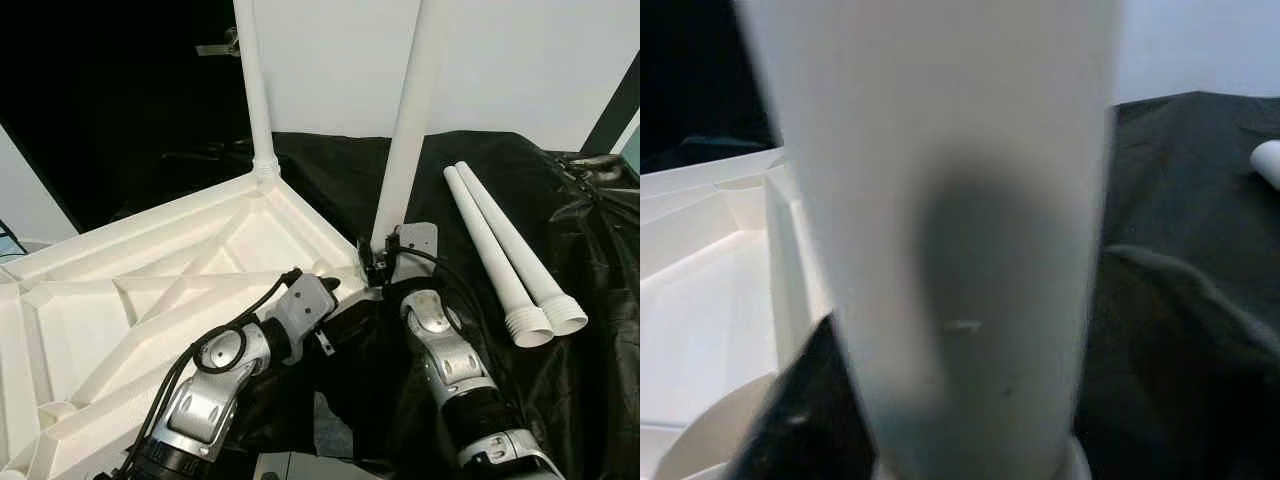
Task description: Building children table
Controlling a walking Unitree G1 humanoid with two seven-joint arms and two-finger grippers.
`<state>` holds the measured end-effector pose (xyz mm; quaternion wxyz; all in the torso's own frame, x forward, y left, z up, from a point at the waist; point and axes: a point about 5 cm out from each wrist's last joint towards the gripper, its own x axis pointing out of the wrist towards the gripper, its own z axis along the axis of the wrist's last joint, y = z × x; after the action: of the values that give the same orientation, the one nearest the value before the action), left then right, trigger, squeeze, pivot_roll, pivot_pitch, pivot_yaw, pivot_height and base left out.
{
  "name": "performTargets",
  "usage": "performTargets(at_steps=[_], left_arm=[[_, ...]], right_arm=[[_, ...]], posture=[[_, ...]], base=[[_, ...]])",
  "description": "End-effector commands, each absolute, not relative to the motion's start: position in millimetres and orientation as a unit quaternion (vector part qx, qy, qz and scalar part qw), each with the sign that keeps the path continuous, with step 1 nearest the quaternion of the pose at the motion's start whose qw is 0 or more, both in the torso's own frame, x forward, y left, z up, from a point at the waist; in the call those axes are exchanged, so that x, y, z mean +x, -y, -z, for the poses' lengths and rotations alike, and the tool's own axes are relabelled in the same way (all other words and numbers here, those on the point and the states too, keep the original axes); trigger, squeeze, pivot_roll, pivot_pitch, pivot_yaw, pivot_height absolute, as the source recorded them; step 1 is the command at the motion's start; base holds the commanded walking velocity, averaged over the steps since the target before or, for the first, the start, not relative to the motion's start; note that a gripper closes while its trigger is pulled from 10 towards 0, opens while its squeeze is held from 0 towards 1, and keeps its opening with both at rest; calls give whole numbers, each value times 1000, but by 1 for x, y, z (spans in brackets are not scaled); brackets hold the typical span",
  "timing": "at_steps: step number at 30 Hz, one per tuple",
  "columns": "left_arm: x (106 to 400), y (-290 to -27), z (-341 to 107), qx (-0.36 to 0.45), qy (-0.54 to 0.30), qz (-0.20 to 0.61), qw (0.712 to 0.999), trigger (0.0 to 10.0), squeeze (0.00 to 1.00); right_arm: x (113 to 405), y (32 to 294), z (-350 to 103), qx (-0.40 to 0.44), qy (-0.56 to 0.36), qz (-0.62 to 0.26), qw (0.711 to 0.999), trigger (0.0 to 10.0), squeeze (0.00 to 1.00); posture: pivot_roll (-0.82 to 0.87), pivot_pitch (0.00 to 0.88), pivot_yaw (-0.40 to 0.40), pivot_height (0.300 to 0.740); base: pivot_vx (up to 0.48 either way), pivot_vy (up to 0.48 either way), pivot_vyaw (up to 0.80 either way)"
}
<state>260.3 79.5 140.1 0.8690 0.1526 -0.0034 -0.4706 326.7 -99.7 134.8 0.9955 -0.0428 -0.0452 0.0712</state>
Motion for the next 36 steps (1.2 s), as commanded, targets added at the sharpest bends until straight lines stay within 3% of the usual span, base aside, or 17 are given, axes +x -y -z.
performTargets(at_steps=[1, 9, 10, 11, 20, 21, 23, 24, 25, 35, 36], left_arm=[[260, -83, -139, 159, 0, 454, 876, 10000, 0], [259, -85, -139, 162, 1, 457, 875, 10000, 0], [259, -85, -139, 163, 0, 458, 874, 10000, 0], [260, -85, -139, 164, 0, 459, 873, 10000, 0], [262, -85, -140, 167, 3, 456, 874, 10000, 0], [262, -85, -141, 167, 3, 456, 874, 10000, 0], [261, -85, -141, 167, 3, 455, 875, 10000, 0], [261, -85, -141, 167, 3, 454, 875, 10000, 0], [261, -86, -141, 167, 3, 451, 876, 10000, 0], [258, -88, -140, 166, 1, 441, 882, 10000, 0], [258, -88, -140, 165, 1, 441, 882, 10000, 0]], right_arm=[[326, 112, -132, -46, 38, -61, 996, 10000, 1000], [327, 127, -131, -63, 48, -171, 982, 10000, 1000], [327, 130, -131, -60, 48, -193, 978, 10000, 216], [329, 132, -133, -64, 52, -214, 973, 10000, 0], [342, 132, -139, -83, 37, -319, 943, 10000, 0], [343, 129, -138, -91, 29, -345, 934, 4235, 0], [344, 128, -138, -97, 24, -361, 927, 4235, 0], [344, 128, -136, -102, 16, -371, 923, 1529, 0], [345, 130, -135, -107, 11, -376, 920, 0, 0], [344, 138, -129, -102, 7, -372, 922, 0, 0], [343, 139, -128, -98, 8, -360, 928, 9412, 0]], posture=[[71, 0, 10, 740], [70, 0, 14, 740], [70, 0, 14, 740], [73, 0, 12, 740], [82, 0, 8, 740], [88, 0, 4, 740], [89, 0, 3, 740], [99, 0, -4, 740], [105, 0, -8, 740], [110, 0, -18, 740], [107, 0, -16, 740]], base=[[0, 0, 0], [0, 0, 0], [0, 0, 0], [0, 0, 0], [0, 0, 0], [0, 0, 0], [0, 0, 0], [0, 0, 0], [0, 0, 0], [0, 0, 0], [0, 0, 0]])
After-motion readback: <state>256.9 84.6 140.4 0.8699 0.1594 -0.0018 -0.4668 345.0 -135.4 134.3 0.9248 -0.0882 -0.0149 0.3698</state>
